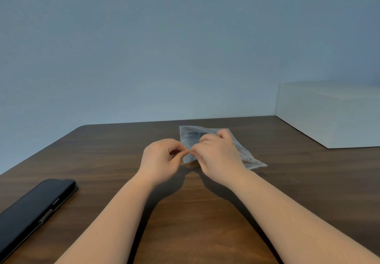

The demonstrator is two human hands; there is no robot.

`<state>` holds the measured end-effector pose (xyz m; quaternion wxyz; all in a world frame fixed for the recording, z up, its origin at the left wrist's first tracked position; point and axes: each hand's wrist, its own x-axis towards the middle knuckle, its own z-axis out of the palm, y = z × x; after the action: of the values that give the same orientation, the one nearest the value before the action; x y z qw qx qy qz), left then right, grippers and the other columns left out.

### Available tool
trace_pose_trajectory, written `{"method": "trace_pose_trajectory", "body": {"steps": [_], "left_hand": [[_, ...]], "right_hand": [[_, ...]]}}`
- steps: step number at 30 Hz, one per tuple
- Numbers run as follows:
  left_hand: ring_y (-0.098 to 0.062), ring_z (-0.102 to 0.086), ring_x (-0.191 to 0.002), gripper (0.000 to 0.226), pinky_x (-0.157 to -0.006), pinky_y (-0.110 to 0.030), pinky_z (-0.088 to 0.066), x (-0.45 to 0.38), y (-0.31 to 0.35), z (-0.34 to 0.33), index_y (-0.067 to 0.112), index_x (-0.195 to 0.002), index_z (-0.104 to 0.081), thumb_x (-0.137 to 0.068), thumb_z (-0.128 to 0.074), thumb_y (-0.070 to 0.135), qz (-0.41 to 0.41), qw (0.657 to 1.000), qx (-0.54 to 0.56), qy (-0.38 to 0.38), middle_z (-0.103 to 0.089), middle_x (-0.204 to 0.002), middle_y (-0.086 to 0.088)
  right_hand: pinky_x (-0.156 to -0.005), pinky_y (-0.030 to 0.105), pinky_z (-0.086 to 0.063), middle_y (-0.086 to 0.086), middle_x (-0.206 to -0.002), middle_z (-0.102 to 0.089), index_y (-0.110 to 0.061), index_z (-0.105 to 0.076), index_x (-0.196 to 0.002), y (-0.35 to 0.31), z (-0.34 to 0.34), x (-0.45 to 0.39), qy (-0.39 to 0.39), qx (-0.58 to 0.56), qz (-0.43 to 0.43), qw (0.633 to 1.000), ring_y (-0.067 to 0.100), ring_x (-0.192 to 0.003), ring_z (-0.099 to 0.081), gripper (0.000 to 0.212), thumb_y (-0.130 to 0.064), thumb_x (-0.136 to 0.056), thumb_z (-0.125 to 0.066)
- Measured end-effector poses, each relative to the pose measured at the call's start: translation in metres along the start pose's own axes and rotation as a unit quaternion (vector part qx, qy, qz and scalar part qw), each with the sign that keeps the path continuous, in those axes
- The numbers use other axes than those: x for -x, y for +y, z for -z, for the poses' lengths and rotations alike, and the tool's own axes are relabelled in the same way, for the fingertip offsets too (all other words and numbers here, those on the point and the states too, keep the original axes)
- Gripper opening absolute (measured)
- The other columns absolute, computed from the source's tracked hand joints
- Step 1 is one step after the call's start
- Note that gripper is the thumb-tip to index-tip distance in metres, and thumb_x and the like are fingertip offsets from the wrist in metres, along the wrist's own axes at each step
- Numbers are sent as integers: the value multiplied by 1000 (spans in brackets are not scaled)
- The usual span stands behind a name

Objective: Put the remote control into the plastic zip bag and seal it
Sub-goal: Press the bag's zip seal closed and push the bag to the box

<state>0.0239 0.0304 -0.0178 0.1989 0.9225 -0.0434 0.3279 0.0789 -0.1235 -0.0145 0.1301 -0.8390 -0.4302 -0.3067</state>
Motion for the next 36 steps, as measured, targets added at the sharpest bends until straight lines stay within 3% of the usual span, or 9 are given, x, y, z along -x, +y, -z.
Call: {"method": "trace_pose_trajectory", "body": {"steps": [4, 10, 22, 25, 27, 29, 31, 33, 36], "left_hand": [[-11, -56, -69, 8, -60, -20, -41, -2, -2, 2, 20, -76, -67, -83, -64, 21, 27, 999, 13, 28, -61, -70, 11], [-13, -57, -70, 14, -65, -31, -47, -2, -4, 3, 27, -70, -63, -82, -64, 21, 59, 997, 27, 44, -60, -69, 14], [-12, -57, -70, 25, -63, -30, -46, 0, -4, 8, 38, -65, -55, -84, -62, 22, 94, 993, 39, 53, -61, -69, 15], [-8, -54, -71, 23, -64, -30, -44, -1, -6, 8, 36, -67, -56, -84, -61, 23, 103, 993, 42, 39, -60, -71, 16], [-6, -51, -78, 18, -70, -30, -43, -1, -6, 8, 36, -71, -57, -84, -61, 23, 85, 995, 40, 18, -59, -77, 18], [-8, -51, -91, 7, -80, -32, -46, 0, -5, 7, 30, -87, -62, -82, -63, 26, 27, 1000, 11, 6, -64, -89, 15], [-13, -54, -100, 25, -86, -35, -46, 0, -2, 2, 28, -105, -61, -81, -64, 35, -33, 999, -37, -7, -67, -103, 10], [-17, -59, -96, 20, -83, -38, -48, -2, 2, -3, 27, -100, -65, -82, -63, 37, -63, 996, -67, -5, -71, -98, 7], [-23, -60, -74, 7, -65, -38, -49, -3, 3, -7, 22, -77, -70, -82, -66, 26, -89, 993, -83, 8, -72, -75, 4]], "right_hand": [[-78, 40, -38, 2, -74, -73, -17, -74, -76, 4, 1, 0, 31, 22, -13, 999, 23, -88, -63, 7, -17, -80, -69], [-78, 39, -32, -1, -68, -71, -17, -70, -70, 12, 6, 3, 42, 39, -32, 998, 20, -91, -61, 15, -18, -84, -65], [-78, 43, -40, -4, -67, -72, -18, -71, -70, 29, 11, 14, 39, 54, -72, 995, 22, -88, -63, 18, -23, -86, -63], [-83, 42, -36, -4, -78, -73, -20, -71, -79, 29, 13, 15, 18, 48, -75, 996, 21, -96, -60, 20, -26, -91, -56], [-87, 38, -28, -7, -91, -72, -23, -70, -91, 32, 13, 16, 5, 21, -84, 996, 16, -105, -54, 24, -29, -95, -47], [-87, 32, -22, -9, -100, -69, -27, -68, -99, 35, 14, 16, -1, -14, -94, 996, 12, -110, -49, 26, -32, -96, -43], [-89, 31, -22, -10, -105, -66, -29, -67, -105, 32, 12, 15, -16, -30, -85, 996, 10, -112, -47, 26, -34, -96, -43], [-92, 33, -24, -9, -108, -65, -29, -67, -107, 26, 10, 13, -36, -30, -64, 997, 10, -112, -46, 27, -35, -96, -43], [-92, 32, -23, -8, -109, -64, -29, -68, -104, 22, 9, 9, -44, -30, -59, 997, 9, -112, -44, 26, -36, -96, -45]]}}
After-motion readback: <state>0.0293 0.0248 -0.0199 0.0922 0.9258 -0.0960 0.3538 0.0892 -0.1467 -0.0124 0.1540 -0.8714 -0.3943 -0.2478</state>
